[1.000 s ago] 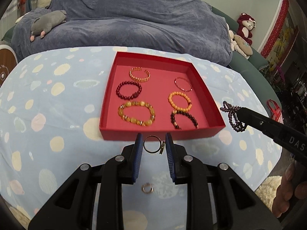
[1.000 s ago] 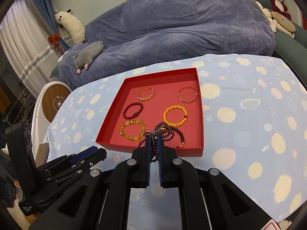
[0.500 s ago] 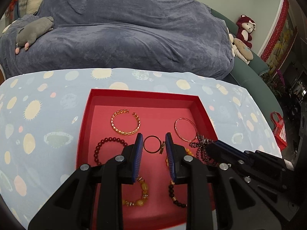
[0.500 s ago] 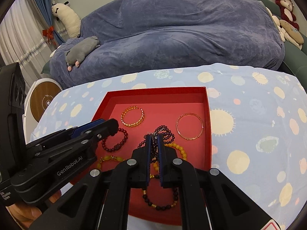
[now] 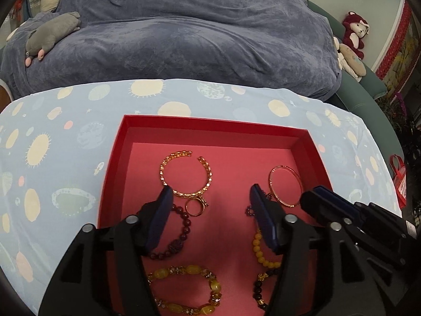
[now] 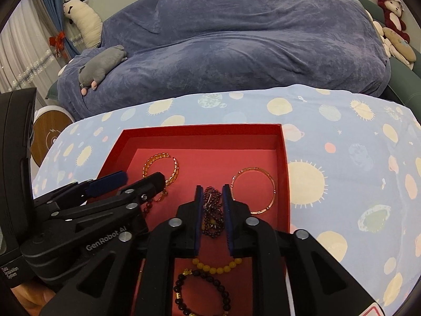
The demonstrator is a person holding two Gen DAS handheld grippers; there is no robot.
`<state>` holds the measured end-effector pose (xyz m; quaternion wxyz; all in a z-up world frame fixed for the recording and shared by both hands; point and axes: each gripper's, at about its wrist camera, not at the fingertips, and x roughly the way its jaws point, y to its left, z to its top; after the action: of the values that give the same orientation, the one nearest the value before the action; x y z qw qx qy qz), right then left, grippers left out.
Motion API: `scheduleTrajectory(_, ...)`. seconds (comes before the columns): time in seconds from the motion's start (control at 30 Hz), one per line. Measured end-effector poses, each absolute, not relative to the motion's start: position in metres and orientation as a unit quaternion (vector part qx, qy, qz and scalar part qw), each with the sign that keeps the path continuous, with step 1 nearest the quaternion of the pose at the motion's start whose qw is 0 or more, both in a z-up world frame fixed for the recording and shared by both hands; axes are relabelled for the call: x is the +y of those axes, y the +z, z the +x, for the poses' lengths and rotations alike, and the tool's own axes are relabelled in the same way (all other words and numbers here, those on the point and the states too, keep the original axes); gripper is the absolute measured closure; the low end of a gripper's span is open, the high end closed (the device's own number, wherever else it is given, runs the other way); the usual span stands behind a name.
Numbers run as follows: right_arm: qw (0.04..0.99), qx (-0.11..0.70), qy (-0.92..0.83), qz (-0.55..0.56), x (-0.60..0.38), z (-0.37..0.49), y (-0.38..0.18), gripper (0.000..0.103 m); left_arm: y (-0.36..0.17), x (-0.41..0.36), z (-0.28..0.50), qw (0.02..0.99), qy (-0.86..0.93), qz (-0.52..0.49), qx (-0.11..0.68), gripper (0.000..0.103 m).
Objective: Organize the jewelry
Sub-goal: 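Carry the strand and ring into the red box and open both tools, then move the right tool to a gold hoop earring and close on it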
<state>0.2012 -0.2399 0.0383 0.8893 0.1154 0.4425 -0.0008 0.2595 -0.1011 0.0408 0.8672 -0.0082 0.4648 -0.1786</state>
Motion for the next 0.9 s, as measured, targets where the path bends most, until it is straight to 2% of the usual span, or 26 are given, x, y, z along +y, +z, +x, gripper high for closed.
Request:
scheduleTrajectory(0.03, 0.891, 0.438, -0.008, 0.12, -0.244, 0.198, 0.04, 0.07, 0.043, -0.098, 0.258, 0.869, -0.177, -0.014, 0.462, 0.037)
scheduleTrajectory(0.07, 0.893, 0.433, -0.012, 0.125, -0.247, 0.194, 0.043, 0.065, 0.045, -0.095, 0.256, 0.87, -0.178, -0.018, 0.46, 0.036)
scheduleTrajectory(0.63, 0.902, 0.413, -0.013, 0.122, -0.232, 0.107, 0.083, 0.063, 0.079, -0.086, 0.167, 0.883, -0.169, 0.038, 0.436, 0.032)
scheduleTrajectory(0.9, 0.896, 0.426, -0.014, 0.121, -0.219, 0.068, 0.083, 0.062, 0.08, -0.066, 0.129, 0.878, -0.163, 0.026, 0.449, 0.032)
